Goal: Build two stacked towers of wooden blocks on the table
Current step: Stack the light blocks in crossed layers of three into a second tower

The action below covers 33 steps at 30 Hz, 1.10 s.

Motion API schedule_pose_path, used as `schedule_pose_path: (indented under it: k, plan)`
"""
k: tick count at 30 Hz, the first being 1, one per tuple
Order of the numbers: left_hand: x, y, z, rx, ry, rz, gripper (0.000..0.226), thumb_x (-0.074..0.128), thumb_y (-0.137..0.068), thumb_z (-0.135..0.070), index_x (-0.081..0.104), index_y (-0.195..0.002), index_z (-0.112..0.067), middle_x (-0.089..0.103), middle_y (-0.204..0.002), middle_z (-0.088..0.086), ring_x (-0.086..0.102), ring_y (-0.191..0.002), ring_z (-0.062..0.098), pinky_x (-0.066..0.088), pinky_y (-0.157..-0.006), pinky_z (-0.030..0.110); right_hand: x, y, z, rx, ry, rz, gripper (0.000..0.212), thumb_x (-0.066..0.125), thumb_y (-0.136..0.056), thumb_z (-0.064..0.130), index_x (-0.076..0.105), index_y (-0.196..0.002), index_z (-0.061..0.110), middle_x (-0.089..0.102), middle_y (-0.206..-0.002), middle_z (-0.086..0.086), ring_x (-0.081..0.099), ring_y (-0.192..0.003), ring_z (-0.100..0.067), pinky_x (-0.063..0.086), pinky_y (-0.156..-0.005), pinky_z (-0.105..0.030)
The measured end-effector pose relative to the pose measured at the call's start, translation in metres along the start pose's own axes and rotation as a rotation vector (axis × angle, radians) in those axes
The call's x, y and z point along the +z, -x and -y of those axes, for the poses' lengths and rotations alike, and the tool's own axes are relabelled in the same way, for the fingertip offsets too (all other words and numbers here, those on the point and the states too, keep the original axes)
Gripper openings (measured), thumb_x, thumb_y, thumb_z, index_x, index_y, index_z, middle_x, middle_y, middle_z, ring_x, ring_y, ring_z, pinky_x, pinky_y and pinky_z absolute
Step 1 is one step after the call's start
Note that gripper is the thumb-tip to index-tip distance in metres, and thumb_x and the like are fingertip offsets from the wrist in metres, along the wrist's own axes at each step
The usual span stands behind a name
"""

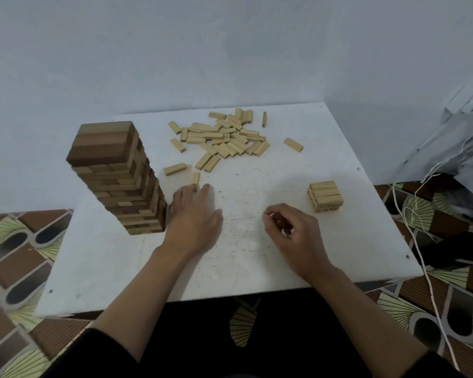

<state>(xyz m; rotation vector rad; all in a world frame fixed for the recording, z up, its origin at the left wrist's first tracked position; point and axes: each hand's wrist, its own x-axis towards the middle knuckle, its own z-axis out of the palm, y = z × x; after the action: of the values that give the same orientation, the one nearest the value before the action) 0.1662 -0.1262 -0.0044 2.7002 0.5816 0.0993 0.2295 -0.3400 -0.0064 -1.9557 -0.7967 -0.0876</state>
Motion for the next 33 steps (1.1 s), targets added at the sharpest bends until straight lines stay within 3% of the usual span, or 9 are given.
schedule_pose_path:
  k: [4, 7, 11, 17, 22, 25, 29, 33]
  plan:
    - [0.004, 0.015, 0.011, 0.131, -0.008, -0.119, 0.041, 0.055, -0.094, -0.031, 0.053, -0.13, -0.01, 0.051, -0.115, 0.014, 0.05, -0.107, 0.033, 0.048, -0.091, 0.047, 0.033, -0.019, 0.002, 0.0, -0.014, 0.108, 0.004, 0.067, -0.095, 0.016, 0.068, -0.092, 0.017, 0.063, -0.076, 0.008, 0.059, -0.067, -0.014, 0.047, -0.059, -0.023]
    - [0.008, 0.022, 0.019, 0.188, 0.009, -0.148, 0.042, 0.054, -0.096, -0.027, 0.052, -0.134, -0.009, 0.046, -0.106, 0.009, 0.048, -0.092, 0.026, 0.05, -0.08, 0.045, 0.057, -0.043, 0.0, -0.046, 0.069, 0.156, 0.007, 0.063, -0.096, 0.016, 0.068, -0.1, 0.016, 0.064, -0.088, 0.004, 0.059, -0.08, -0.011, 0.051, -0.07, -0.029]
    - [0.015, 0.023, 0.028, 0.24, 0.092, -0.175, 0.044, 0.055, -0.098, -0.02, 0.05, -0.14, -0.009, 0.042, -0.108, 0.007, 0.044, -0.093, 0.024, 0.049, -0.079, 0.045, 0.08, -0.085, 0.005, -0.102, 0.225, 0.258, 0.031, 0.05, -0.1, 0.01, 0.062, -0.128, 0.009, 0.061, -0.124, -0.003, 0.051, -0.116, -0.017, 0.044, -0.096, -0.026]
    - [0.02, 0.022, 0.031, 0.235, 0.178, -0.178, 0.048, 0.055, -0.1, -0.026, 0.046, -0.146, -0.016, 0.041, -0.12, 0.005, 0.047, -0.106, 0.023, 0.05, -0.089, 0.047, 0.101, -0.127, 0.007, -0.131, 0.405, 0.471, 0.051, 0.042, -0.095, 0.002, 0.046, -0.146, 0.004, 0.044, -0.152, -0.01, 0.034, -0.142, -0.025, 0.035, -0.115, -0.041]
    - [0.019, 0.022, 0.034, 0.218, 0.212, -0.144, 0.05, 0.05, -0.103, -0.031, 0.042, -0.15, -0.018, 0.04, -0.138, 0.006, 0.047, -0.116, 0.019, 0.05, -0.095, 0.045, 0.104, -0.125, 0.007, -0.147, 0.541, 0.513, 0.044, 0.046, -0.091, 0.001, 0.058, -0.134, 0.005, 0.048, -0.149, -0.006, 0.037, -0.14, -0.022, 0.036, -0.109, -0.044]
    - [0.021, 0.022, 0.036, 0.213, 0.237, -0.146, 0.046, 0.045, -0.105, -0.031, 0.046, -0.148, -0.015, 0.044, -0.135, 0.007, 0.048, -0.113, 0.02, 0.05, -0.094, 0.046, 0.096, -0.113, 0.005, -0.088, 0.403, 0.417, 0.042, 0.048, -0.089, -0.002, 0.06, -0.128, 0.006, 0.057, -0.133, -0.005, 0.048, -0.128, -0.02, 0.039, -0.109, -0.039]
    - [0.023, 0.02, 0.039, 0.215, 0.31, -0.162, 0.047, 0.036, -0.105, -0.029, 0.046, -0.149, -0.015, 0.046, -0.129, 0.005, 0.05, -0.104, 0.019, 0.051, -0.088, 0.042, 0.076, -0.075, 0.004, 0.006, 0.254, 0.334, 0.039, 0.049, -0.089, -0.006, 0.06, -0.121, 0.014, 0.062, -0.12, 0.003, 0.057, -0.106, -0.013, 0.049, -0.096, -0.032]
    - [0.024, 0.021, 0.041, 0.209, 0.333, -0.166, 0.05, 0.035, -0.104, -0.033, 0.045, -0.15, -0.017, 0.042, -0.137, 0.004, 0.051, -0.112, 0.019, 0.052, -0.091, 0.042, 0.07, -0.045, 0.008, 0.014, 0.182, 0.336, 0.042, 0.047, -0.088, -0.006, 0.063, -0.118, 0.019, 0.064, -0.118, 0.009, 0.06, -0.103, -0.007, 0.05, -0.095, -0.026]
